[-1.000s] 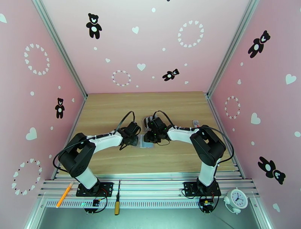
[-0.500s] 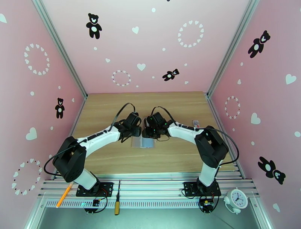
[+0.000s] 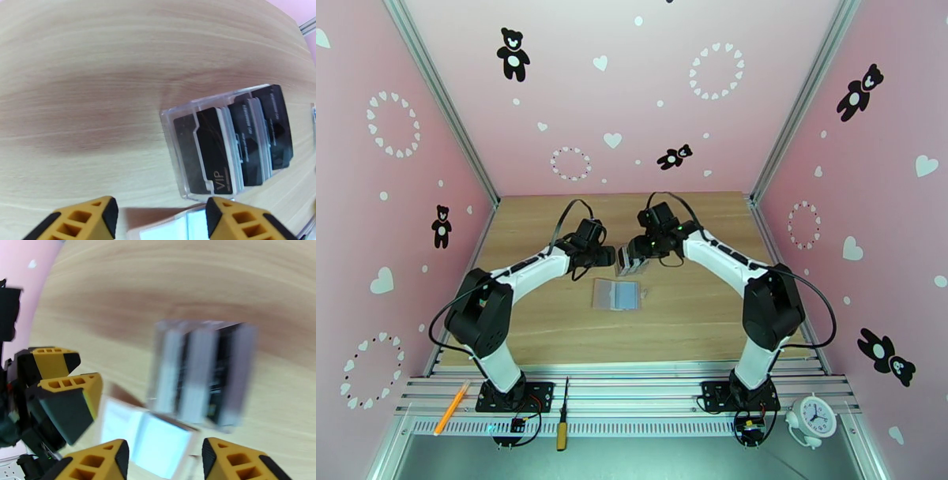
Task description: Put the credit cards into the card holder
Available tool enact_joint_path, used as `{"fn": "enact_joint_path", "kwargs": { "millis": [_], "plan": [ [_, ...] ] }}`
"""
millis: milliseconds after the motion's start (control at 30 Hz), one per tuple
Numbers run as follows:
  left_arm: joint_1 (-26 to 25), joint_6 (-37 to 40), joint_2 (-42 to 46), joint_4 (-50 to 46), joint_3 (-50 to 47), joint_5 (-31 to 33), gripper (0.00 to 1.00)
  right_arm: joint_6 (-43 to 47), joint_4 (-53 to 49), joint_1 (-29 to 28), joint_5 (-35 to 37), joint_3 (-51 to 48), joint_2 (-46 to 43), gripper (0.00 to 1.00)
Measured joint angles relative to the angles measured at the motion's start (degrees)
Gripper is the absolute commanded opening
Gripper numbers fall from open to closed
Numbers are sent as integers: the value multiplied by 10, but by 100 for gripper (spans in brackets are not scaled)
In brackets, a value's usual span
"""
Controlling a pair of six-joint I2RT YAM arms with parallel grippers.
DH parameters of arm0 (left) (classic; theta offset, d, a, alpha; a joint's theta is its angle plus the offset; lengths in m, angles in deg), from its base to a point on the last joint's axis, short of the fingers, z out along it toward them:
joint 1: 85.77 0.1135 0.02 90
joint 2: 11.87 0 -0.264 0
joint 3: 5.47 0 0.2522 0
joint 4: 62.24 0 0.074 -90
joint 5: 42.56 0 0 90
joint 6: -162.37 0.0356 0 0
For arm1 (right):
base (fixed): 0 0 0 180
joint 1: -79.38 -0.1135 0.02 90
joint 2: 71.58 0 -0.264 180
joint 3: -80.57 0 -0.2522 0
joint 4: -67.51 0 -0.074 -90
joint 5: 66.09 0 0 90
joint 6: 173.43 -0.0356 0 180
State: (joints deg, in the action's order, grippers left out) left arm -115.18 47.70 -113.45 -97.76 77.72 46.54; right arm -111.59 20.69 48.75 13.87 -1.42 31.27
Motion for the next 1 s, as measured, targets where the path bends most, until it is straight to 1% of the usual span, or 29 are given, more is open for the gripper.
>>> {"fn": "enact_joint_path", "kwargs": {
  "millis": [267,367,567,1000],
  "plan": [
    [3,-16,-45,17,35,-60,59,37,-35,5,56,27,35,53],
    [6,-23,-63,28,48,-77,54,48,-47,4,75,45,52,52],
    [12,-31,-92,32,61,-95,49,61,-62,1,106,69,63,51],
    [12,-39,-116,41,67,-119,44,87,-89,-24,167,103,107,50]
  ]
}}
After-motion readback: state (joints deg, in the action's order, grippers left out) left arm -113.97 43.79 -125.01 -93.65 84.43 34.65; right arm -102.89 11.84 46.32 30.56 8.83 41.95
